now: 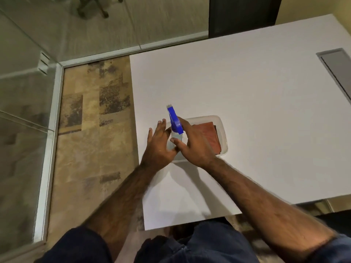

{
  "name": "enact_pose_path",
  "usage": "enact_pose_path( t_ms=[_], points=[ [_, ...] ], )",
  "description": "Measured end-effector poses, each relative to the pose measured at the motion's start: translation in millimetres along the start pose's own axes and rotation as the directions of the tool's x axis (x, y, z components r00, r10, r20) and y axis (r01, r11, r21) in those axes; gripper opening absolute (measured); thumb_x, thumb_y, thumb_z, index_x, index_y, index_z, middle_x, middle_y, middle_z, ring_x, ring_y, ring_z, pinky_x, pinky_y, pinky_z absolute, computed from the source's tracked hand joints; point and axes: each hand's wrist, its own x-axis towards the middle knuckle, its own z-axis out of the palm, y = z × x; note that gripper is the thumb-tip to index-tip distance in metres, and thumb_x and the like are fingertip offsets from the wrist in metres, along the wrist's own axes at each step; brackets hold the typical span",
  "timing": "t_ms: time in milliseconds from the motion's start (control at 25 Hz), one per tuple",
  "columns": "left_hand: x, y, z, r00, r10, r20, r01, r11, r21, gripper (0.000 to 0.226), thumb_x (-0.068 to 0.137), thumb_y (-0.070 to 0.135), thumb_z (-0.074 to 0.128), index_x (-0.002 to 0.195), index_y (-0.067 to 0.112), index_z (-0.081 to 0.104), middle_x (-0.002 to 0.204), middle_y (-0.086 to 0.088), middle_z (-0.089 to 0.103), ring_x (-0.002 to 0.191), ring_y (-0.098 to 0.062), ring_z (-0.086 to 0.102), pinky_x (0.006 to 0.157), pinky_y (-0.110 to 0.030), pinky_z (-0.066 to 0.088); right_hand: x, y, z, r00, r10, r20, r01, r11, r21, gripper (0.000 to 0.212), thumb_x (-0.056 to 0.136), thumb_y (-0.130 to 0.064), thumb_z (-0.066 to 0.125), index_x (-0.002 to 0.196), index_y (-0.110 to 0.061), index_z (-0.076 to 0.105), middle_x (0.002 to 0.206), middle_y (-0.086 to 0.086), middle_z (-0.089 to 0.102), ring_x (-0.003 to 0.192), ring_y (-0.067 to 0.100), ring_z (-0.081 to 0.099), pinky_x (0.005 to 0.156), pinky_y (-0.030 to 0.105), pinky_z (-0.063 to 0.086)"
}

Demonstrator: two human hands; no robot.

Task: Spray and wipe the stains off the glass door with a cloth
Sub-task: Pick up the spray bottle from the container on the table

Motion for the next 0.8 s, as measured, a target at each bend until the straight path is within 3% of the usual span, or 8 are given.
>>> enact_pose_path(
  t_ms=[80, 160, 280, 360, 440, 520, 640, 800],
  points=[
    [-3, 5, -1, 1.0, -0.026, -0.008, 0.025, 0.999, -0.04, 0.086, 0.097, 0.049, 0.069, 0.165, 0.006, 0.04, 0.176, -0.016, 0.033, 0.168, -0.033, 0.021, 0.135, -0.058, 0.005, 4, -4, -8, 1.0, 0.005, 0.019, -0.005, 1.0, 0.015, 0.069, 0.105, -0.031, 0.073, 0.165, -0.024, 0.04, 0.149, -0.008, 0.065, 0.12, -0.024, 0.055, 0.098, -0.001, 0.04],
    [-6, 10, -7, 0.999, -0.033, -0.03, 0.03, 0.997, -0.076, 0.089, 0.097, 0.045, 0.078, 0.167, 0.009, 0.037, 0.176, -0.015, 0.031, 0.168, -0.03, 0.021, 0.135, -0.054, 0.007, 8, -10, -19, 1.0, 0.018, 0.025, -0.018, 1.0, 0.016, 0.075, 0.104, -0.033, 0.075, 0.167, -0.028, 0.034, 0.139, -0.017, 0.061, 0.108, -0.04, 0.046, 0.085, -0.012, 0.033],
    [-15, 16, -25, 0.997, -0.071, -0.018, 0.067, 0.985, -0.158, 0.089, 0.097, 0.052, 0.075, 0.169, 0.019, 0.034, 0.179, -0.004, 0.028, 0.168, -0.019, 0.018, 0.138, -0.048, 0.006, 13, -32, -36, 0.999, -0.028, 0.042, 0.026, 0.999, 0.047, 0.079, 0.102, -0.041, 0.074, 0.166, -0.038, 0.028, 0.143, -0.014, 0.065, 0.109, -0.019, 0.062, 0.08, -0.001, 0.046],
    [-26, 22, -40, 0.992, -0.127, -0.015, 0.119, 0.963, -0.243, 0.086, 0.1, 0.055, 0.07, 0.17, 0.023, 0.033, 0.179, 0.002, 0.029, 0.168, -0.013, 0.019, 0.14, -0.049, 0.009, 15, -52, -42, 0.994, -0.097, 0.051, 0.094, 0.994, 0.06, 0.08, 0.1, -0.046, 0.073, 0.165, -0.04, 0.027, 0.146, -0.006, 0.068, 0.113, 0.002, 0.067, 0.087, 0.013, 0.05],
    [-44, 27, -57, 0.985, -0.165, -0.051, 0.143, 0.942, -0.303, 0.084, 0.101, 0.054, 0.068, 0.17, 0.025, 0.031, 0.178, 0.004, 0.031, 0.167, -0.014, 0.023, 0.138, -0.051, 0.019, 14, -77, -41, 0.984, -0.166, 0.058, 0.163, 0.985, 0.051, 0.082, 0.099, -0.049, 0.073, 0.166, -0.039, 0.027, 0.15, -0.003, 0.066, 0.115, 0.01, 0.066, 0.09, 0.02, 0.052],
    [-68, 28, -79, 0.978, -0.162, -0.128, 0.118, 0.948, -0.295, 0.085, 0.1, 0.056, 0.068, 0.17, 0.026, 0.032, 0.177, 0.004, 0.034, 0.165, -0.017, 0.029, 0.137, -0.049, 0.024, 6, -107, -34, 0.972, -0.221, 0.082, 0.218, 0.975, 0.035, 0.085, 0.099, -0.047, 0.075, 0.167, -0.037, 0.026, 0.147, -0.01, 0.064, 0.111, 0.007, 0.066, 0.089, 0.023, 0.053],
    [-111, 21, -113, 0.958, -0.162, -0.238, 0.099, 0.961, -0.257, 0.089, 0.095, 0.061, 0.073, 0.168, 0.023, 0.038, 0.172, 0.0, 0.043, 0.16, -0.02, 0.038, 0.135, -0.044, 0.029, -9, -152, -17, 0.948, -0.294, 0.122, 0.291, 0.956, 0.043, 0.083, 0.097, -0.053, 0.076, 0.164, -0.044, 0.027, 0.127, -0.037, 0.06, 0.109, -0.01, 0.066, 0.086, 0.022, 0.056],
    [-197, -7, -148, 0.92, -0.171, -0.353, 0.059, 0.95, -0.307, 0.102, 0.077, 0.08, 0.073, 0.162, 0.029, 0.047, 0.161, 0.014, 0.05, 0.148, 0.0, 0.043, 0.124, -0.03, 0.037, -43, -216, 23, 0.883, -0.414, 0.219, 0.401, 0.91, 0.105, 0.08, 0.095, -0.057, 0.077, 0.161, -0.048, 0.032, 0.121, -0.034, 0.066, 0.111, -0.011, 0.067, 0.084, 0.015, 0.058]
  ],
)
